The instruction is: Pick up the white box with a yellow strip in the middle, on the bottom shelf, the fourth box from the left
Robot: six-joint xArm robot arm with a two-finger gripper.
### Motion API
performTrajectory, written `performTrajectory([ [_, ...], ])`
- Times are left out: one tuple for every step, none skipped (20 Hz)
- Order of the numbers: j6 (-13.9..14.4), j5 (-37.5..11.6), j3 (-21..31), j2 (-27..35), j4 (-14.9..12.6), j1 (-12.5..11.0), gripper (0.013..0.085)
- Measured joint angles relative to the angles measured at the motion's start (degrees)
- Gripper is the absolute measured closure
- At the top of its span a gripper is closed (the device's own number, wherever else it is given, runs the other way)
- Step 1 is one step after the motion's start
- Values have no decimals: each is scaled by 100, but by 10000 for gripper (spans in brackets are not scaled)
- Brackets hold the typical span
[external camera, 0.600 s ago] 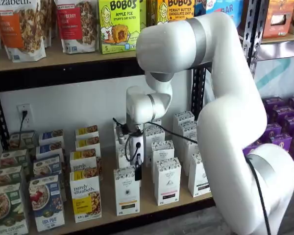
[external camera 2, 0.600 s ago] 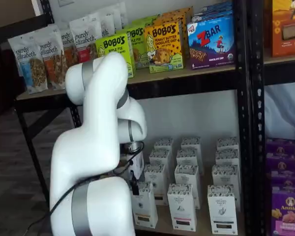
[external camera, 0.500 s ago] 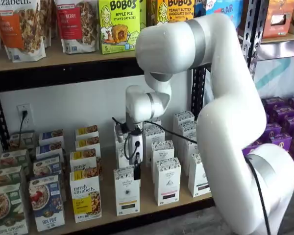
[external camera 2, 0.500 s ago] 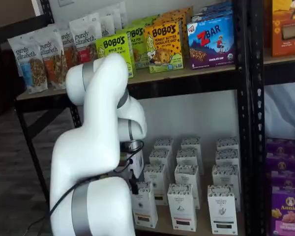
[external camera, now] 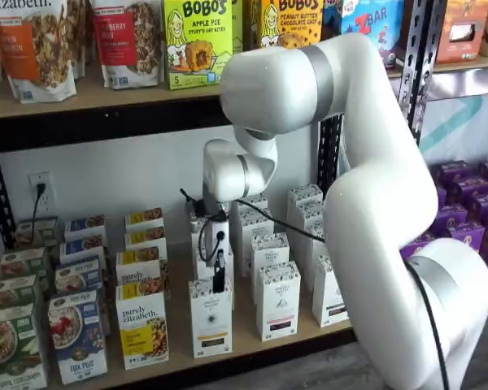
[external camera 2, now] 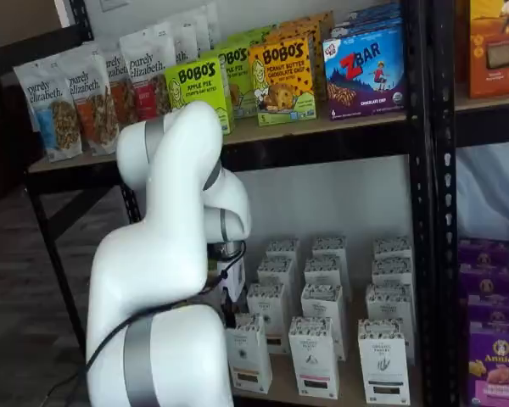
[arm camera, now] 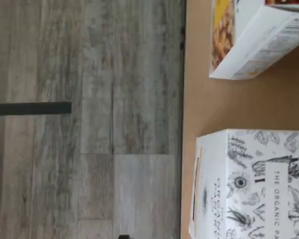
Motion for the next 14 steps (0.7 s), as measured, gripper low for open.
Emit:
performTrajectory([
  [15, 7, -36, 28, -13, 3, 130],
  [54, 57, -117, 84, -50, 9, 130],
  [79, 107, -180, 127, -74, 12, 130],
  [107, 166, -260, 182, -100, 14, 130],
  [133, 201, -330, 236, -127, 17, 130],
  [148, 223, -400, 291, -142, 18, 130],
  [154, 242, -462, 340, -148, 19, 130],
  [161, 257, -519, 384, -156, 19, 130],
  [168, 266, -576, 430, -166, 18, 130],
  [172, 274, -629, 475, -172, 15, 130],
  [176, 277, -704, 539, -183, 9, 130],
  [179, 280, -759, 589, -193, 3, 130],
  [181, 286, -829, 650, -207, -7, 130],
  [188, 297, -910, 722, -229, -19, 130],
])
